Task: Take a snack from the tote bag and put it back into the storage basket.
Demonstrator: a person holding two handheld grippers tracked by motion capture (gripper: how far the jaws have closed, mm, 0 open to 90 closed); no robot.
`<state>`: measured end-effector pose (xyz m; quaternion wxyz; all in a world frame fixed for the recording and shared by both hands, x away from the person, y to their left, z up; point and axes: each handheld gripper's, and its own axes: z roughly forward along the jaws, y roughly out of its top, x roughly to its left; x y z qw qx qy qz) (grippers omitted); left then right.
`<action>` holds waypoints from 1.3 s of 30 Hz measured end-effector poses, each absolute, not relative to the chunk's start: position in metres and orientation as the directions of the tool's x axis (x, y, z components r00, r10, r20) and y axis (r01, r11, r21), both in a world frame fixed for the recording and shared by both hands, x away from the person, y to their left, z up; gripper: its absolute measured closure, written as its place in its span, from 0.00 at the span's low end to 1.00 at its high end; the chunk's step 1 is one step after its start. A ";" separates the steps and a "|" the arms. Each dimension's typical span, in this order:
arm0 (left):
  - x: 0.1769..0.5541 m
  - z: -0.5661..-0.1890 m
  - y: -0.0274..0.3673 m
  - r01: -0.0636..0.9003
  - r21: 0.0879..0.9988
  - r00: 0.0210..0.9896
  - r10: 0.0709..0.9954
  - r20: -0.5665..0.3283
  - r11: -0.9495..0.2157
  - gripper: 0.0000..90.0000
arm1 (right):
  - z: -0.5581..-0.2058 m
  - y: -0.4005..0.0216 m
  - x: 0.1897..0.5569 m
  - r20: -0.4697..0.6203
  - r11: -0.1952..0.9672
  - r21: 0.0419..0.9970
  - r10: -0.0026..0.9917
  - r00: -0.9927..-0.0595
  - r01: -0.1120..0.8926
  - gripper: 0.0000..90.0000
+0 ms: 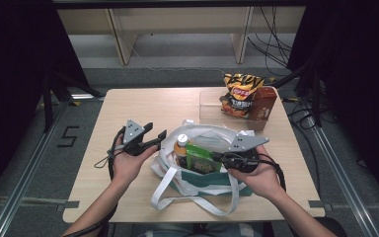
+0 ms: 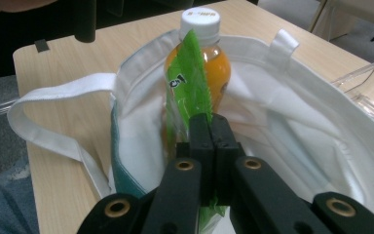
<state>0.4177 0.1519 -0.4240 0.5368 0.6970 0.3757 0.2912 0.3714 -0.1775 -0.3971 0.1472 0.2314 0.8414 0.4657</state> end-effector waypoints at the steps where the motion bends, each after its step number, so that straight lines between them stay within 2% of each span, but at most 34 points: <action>1: 0.418 -0.424 0.152 0.208 0.968 0.550 0.835 0.003 -0.141 0.44 | -0.396 -0.178 0.372 -0.038 0.452 0.859 0.524 -0.851 0.240 1.00; 29: 0.417 -0.423 0.152 0.211 0.969 0.541 0.841 -0.004 -0.131 0.44 | -0.359 -0.203 0.366 -0.094 0.389 0.905 0.579 -0.810 0.172 1.00; 31: 0.417 -0.423 0.152 0.209 0.969 0.541 0.841 -0.002 -0.132 0.44 | -0.356 -0.205 0.365 -0.079 0.377 0.906 0.592 -0.802 0.190 1.00; 34: 0.417 -0.423 0.153 0.211 0.969 0.539 0.842 -0.004 -0.130 0.44 | -0.353 -0.209 0.368 -0.128 0.387 0.912 0.590 -0.797 0.140 1.00; 35: 0.417 -0.423 0.153 0.211 0.969 0.539 0.842 -0.004 -0.130 0.44 | -0.352 -0.210 0.366 -0.092 0.362 0.916 0.609 -0.788 0.173 1.00; 39: 0.417 -0.423 0.152 0.214 0.968 0.540 0.842 -0.007 -0.130 0.44 | -0.346 -0.214 0.367 -0.097 0.358 0.920 0.606 -0.790 0.161 1.00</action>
